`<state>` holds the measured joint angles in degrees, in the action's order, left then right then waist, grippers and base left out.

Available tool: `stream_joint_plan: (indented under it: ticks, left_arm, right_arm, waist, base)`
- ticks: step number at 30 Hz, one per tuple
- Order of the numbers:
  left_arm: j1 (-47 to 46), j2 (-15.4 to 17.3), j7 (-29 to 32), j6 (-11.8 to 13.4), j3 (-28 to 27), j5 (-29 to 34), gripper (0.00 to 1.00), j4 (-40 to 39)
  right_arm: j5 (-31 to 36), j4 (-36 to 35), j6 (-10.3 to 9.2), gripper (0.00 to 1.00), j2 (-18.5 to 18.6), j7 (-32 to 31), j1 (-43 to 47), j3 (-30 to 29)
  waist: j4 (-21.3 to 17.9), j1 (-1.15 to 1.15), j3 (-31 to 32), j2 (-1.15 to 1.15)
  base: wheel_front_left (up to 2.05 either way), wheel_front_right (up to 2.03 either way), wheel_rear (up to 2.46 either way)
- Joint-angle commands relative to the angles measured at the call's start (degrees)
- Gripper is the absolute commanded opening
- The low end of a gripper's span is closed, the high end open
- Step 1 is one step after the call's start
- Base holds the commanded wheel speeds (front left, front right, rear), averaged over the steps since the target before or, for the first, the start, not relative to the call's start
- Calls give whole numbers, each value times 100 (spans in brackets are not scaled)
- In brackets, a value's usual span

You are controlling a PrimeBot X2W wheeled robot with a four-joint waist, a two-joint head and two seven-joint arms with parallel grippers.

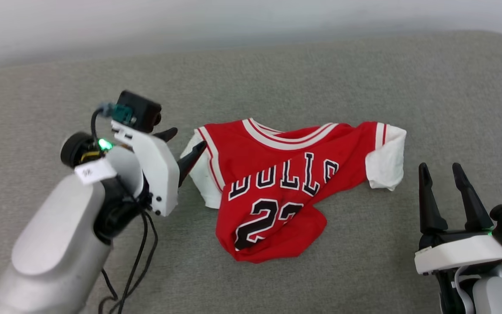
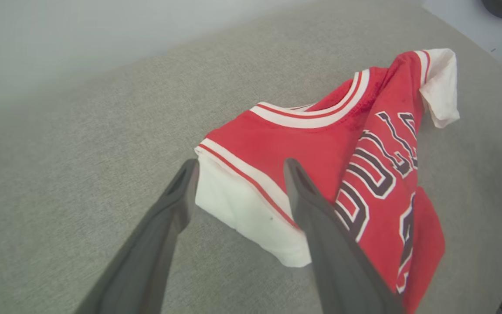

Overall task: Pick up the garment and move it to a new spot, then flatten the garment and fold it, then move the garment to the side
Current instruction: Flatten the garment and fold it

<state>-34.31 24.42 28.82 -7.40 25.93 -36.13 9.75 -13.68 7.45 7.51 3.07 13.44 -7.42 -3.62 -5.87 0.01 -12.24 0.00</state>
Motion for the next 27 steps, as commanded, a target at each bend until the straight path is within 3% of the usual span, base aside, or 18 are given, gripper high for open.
stream_joint_plan:
  ticks: [1, 10, 18, 24, 25, 26, 27]
  left_arm:
    - [-157, 69, 126, -7, 47, -47, 100, 27]
    - [-771, 484, 1057, -10, 563, -193, 100, 657]
    - [-778, 519, 931, -11, 788, -149, 100, 1168]
    - [-701, 416, 806, -11, 1023, -637, 100, 1159]
    - [-711, 425, 785, -11, 1066, -664, 64, 1171]
    - [-715, 431, 776, -11, 1146, -702, 20, 1180]
    - [-720, 431, 753, -11, 1221, -751, 0, 1182]
  right_arm:
    - [-17, -10, -4, 100, -3, 23, -98, 0]
    - [-82, 120, -4, 100, -22, 133, -272, 96]
    - [-93, 152, -4, 100, -27, 164, -318, 116]
    - [-65, 167, -4, 100, -27, 176, -355, 111]
    - [-54, 172, -4, 100, -28, 176, -353, 116]
    - [-50, 180, -4, 100, -28, 178, -355, 122]
    - [-42, 189, -4, 100, -28, 179, -365, 128]
  waist:
    - [-123, -1, -148, 0]
    - [-377, -1, -548, 0]
    - [-452, -1, -713, 0]
    - [-414, -1, -773, 0]
    - [-401, -1, -773, 0]
    - [-391, -1, -770, 0]
    - [-384, -1, -766, 0]
  base:
    - [0, 0, 0]
    - [0, 0, 0]
    - [0, 0, 0]
    - [0, 0, 0]
    - [0, 0, 0]
    - [0, 0, 0]
    - [0, 0, 0]
